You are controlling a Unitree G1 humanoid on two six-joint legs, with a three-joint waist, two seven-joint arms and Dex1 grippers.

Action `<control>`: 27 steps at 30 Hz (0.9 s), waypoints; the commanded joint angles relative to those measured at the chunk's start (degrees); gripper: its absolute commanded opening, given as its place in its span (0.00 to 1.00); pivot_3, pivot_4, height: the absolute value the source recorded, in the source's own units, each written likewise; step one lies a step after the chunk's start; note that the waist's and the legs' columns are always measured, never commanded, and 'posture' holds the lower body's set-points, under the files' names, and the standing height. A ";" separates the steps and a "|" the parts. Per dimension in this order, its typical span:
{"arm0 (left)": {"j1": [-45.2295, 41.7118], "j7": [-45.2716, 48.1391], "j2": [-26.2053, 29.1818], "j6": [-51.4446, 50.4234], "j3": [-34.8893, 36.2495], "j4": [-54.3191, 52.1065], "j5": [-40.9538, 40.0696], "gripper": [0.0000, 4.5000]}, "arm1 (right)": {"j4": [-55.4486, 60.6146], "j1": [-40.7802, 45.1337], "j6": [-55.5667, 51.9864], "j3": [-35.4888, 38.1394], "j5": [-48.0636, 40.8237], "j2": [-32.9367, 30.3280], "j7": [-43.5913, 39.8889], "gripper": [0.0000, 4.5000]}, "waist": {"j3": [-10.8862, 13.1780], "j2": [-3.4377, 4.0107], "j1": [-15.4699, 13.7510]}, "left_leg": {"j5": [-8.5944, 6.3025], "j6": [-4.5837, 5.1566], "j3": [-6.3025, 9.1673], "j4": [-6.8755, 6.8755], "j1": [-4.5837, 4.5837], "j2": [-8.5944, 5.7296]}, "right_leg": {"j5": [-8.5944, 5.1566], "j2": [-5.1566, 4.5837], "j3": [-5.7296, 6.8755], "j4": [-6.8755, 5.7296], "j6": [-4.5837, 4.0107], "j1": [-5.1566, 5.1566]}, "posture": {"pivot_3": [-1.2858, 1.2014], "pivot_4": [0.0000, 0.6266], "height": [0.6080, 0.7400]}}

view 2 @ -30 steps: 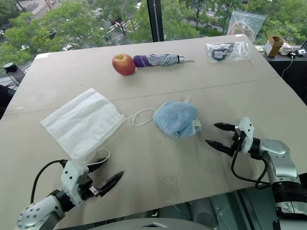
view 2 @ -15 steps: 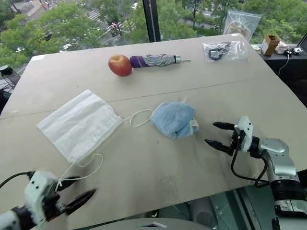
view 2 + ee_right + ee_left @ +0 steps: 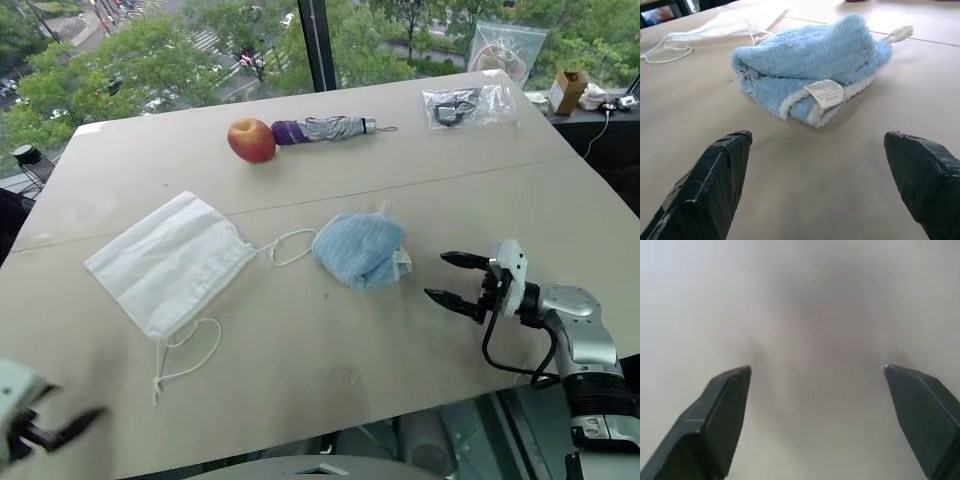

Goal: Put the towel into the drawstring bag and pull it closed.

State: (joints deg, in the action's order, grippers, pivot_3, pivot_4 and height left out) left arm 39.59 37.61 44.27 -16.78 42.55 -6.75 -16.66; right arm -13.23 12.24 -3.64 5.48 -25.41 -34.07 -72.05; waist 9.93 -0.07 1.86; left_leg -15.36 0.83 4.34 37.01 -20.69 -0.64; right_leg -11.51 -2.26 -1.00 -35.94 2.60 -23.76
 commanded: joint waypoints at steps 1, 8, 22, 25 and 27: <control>-7.77 -1.22 -5.39 4.58 1.56 -6.44 -7.08 0.97 | 3.29 0.86 -0.87 1.32 -2.35 -0.38 -0.54 1.00 | 0.00 -0.32 -0.22 | -0.01 -0.01 0.02 0.17 -0.08 0.30 | 0.01 0.04 0.10 0.01 -0.04 0.02 | 0.52 0.24 1.00; -7.51 3.97 -14.33 -2.02 -6.93 -24.77 -23.70 0.97 | 10.74 -0.50 -5.92 1.10 -7.11 -0.41 -0.68 1.00 | 0.15 -0.97 0.20 | -0.17 -0.34 -0.56 0.30 -0.10 0.11 | 0.15 -0.42 -0.58 0.19 -0.18 0.00 | 0.52 0.24 1.00; -16.18 -2.79 -19.23 14.59 -20.11 -14.08 -1.39 0.97 | 19.32 -1.10 -11.98 -1.56 -8.00 -0.41 0.59 1.00 | 0.15 -1.02 -1.02 | -0.21 -0.29 -0.88 0.41 -0.07 -0.02 | -0.04 -0.35 -0.56 0.11 0.11 0.03 | 0.52 0.24 1.00; -17.57 -3.50 -20.33 15.60 -20.70 -12.17 -1.26 0.97 | 21.53 -1.56 -12.17 -2.54 -7.41 -1.07 -0.01 1.00 | 0.15 -1.03 -1.14 | -0.21 -0.29 -0.87 0.41 -0.11 -0.03 | 0.01 -0.38 -0.55 0.12 0.03 0.03 | 0.52 0.24 1.00; -18.58 -3.77 -20.26 16.41 -20.71 -10.58 -0.67 0.97 | 22.68 -1.56 -12.22 -3.13 -7.09 -1.28 0.03 1.00 | 0.15 -1.03 -1.18 | -0.21 -0.29 -0.79 0.41 -0.15 -0.03 | 0.08 -0.39 -0.47 0.13 -0.07 0.02 | 0.52 0.24 1.00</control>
State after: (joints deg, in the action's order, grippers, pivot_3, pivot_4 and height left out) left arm 21.43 34.53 23.67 -2.17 21.43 -17.37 -17.90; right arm 6.64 10.47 -15.98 2.04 -31.93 -34.55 -71.62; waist 10.08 -1.10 0.69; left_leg -15.57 0.54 3.54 37.41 -20.83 -0.68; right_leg -11.44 -2.65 -1.47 -35.81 2.54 -23.74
